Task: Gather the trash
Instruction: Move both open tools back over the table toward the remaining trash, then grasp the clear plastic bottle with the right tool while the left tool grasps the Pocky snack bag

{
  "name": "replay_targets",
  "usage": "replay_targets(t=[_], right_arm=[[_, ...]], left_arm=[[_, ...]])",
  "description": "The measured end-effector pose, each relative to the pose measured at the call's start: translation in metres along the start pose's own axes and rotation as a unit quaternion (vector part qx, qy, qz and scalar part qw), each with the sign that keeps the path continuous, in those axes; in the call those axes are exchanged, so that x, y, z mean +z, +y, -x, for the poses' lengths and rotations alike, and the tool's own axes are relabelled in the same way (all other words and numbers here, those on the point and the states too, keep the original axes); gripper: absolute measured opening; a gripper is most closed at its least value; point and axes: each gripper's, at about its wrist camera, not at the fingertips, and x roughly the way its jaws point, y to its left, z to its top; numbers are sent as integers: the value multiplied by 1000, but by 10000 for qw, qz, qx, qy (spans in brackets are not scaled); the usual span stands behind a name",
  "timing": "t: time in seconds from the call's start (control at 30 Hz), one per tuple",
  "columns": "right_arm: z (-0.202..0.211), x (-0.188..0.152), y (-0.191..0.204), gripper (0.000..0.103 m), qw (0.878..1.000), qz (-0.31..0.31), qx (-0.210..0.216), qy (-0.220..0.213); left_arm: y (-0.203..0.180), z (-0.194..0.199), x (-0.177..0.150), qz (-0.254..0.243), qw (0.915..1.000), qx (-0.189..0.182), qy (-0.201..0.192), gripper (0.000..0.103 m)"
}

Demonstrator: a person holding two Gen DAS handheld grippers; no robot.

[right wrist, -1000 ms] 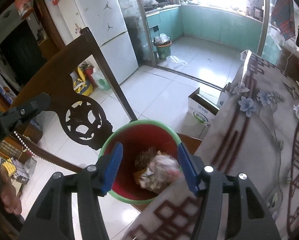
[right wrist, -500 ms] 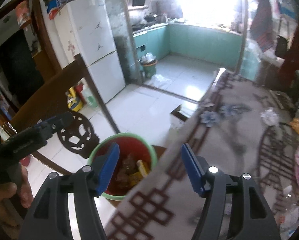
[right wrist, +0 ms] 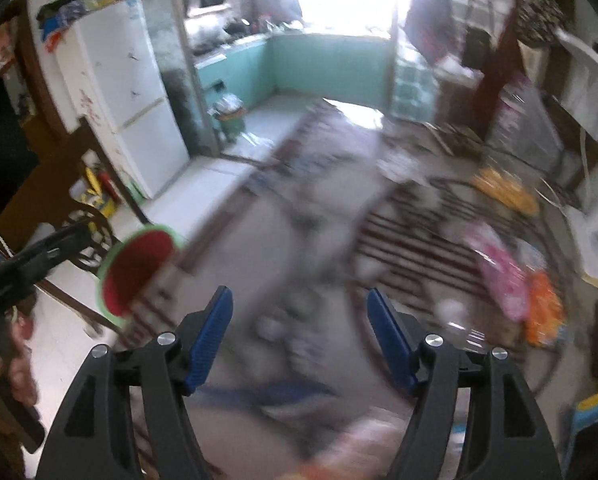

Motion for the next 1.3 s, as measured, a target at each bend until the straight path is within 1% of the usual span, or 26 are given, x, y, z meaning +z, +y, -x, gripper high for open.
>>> replay_targets(t=[0.07, 0.17, 0.27, 0.37, 0.43, 0.5, 0.6, 0.67, 0.77, 0.87, 0.93, 1.1, 1.2, 1.3], right_arm=[[-2, -5, -37, 71, 9996, -140, -61, 235], [-5, -16, -89, 72, 9981, -347, -207, 471], [-3, -26, -118, 72, 9971, -496, -271, 507], [-1, -32, -133, 72, 9967, -617, -230, 477], [-4, -37, -138, 73, 9962, -671, -187, 531], [-7, -41, -143, 73, 9958, -687, -132, 589], [-13, -44, -143, 73, 9955, -641, -86, 688], [-20, -46, -145, 82, 9948, -582, -80, 834], [-30, -49, -145, 82, 9938, -428, -149, 1013], [-43, -52, -146, 82, 9919, -298, -131, 1227], [-56, -55, -146, 82, 9888, -215, -135, 1474], [-85, -62, -146, 83, 9818, -88, -50, 1897], [-96, -66, -145, 81, 9785, 29, -101, 2061], [-105, -71, -143, 72, 9761, 172, -121, 2165]], left_arm=[[-21, -1, -17, -3, 9999, -79, 94, 70], [-46, -2, -38, -10, 9996, -146, 238, 71], [-66, -1, -54, -68, 9992, -151, 357, 72], [-79, 2, -61, -123, 9991, -158, 375, 73], [-87, 4, -62, -132, 9993, -141, 321, 81], [-93, 4, -63, -154, 9993, -132, 312, 82], [-100, 3, -67, -215, 9989, -164, 379, 82], [-103, 2, -70, -247, 9986, -192, 427, 82], [-108, -2, -73, -308, 9976, -294, 552, 82], [-114, -7, -76, -418, 9960, -388, 686, 82], [-118, -9, -79, -504, 9948, -435, 769, 82], [-125, -14, -87, -602, 9918, -566, 974, 82], [-130, -17, -93, -695, 9896, -621, 1096, 82], [-135, -23, -101, -833, 9859, -716, 1266, 82]])
